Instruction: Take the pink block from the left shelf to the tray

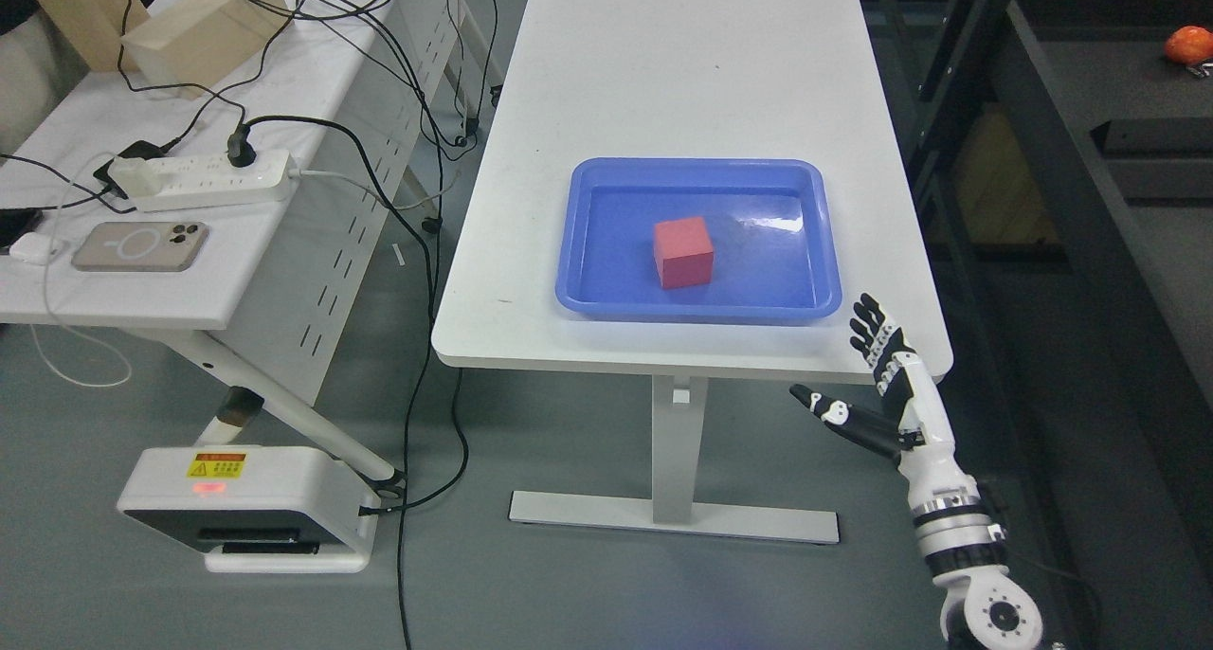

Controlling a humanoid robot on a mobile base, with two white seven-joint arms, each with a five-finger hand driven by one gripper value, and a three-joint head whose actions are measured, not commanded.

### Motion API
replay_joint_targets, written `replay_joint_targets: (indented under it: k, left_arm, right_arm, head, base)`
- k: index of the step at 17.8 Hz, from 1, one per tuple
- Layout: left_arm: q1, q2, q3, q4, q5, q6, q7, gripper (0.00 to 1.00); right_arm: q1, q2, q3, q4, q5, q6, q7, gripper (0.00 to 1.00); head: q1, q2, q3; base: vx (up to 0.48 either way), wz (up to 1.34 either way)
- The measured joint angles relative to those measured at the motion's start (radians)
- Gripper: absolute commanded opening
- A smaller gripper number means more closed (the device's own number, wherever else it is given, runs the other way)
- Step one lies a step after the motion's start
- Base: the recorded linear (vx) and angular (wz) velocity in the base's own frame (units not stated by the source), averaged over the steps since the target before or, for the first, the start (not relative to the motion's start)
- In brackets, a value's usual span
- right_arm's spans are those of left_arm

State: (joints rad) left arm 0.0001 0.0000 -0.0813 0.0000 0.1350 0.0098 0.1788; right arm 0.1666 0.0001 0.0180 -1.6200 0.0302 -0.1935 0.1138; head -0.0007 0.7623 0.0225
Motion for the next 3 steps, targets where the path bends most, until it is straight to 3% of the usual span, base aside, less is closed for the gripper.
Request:
replay_joint_targets:
  k: [3]
  left_arm:
    - [0.0, 0.0, 0.0, 0.0, 0.0, 0.0, 0.0, 1.0]
  right_arm:
    - [0.0, 0.0, -0.004, 0.0, -0.013, 0.0, 0.001, 1.0]
  head:
    - [0.0, 0.0, 0.0]
  base:
    - [0.01, -0.01]
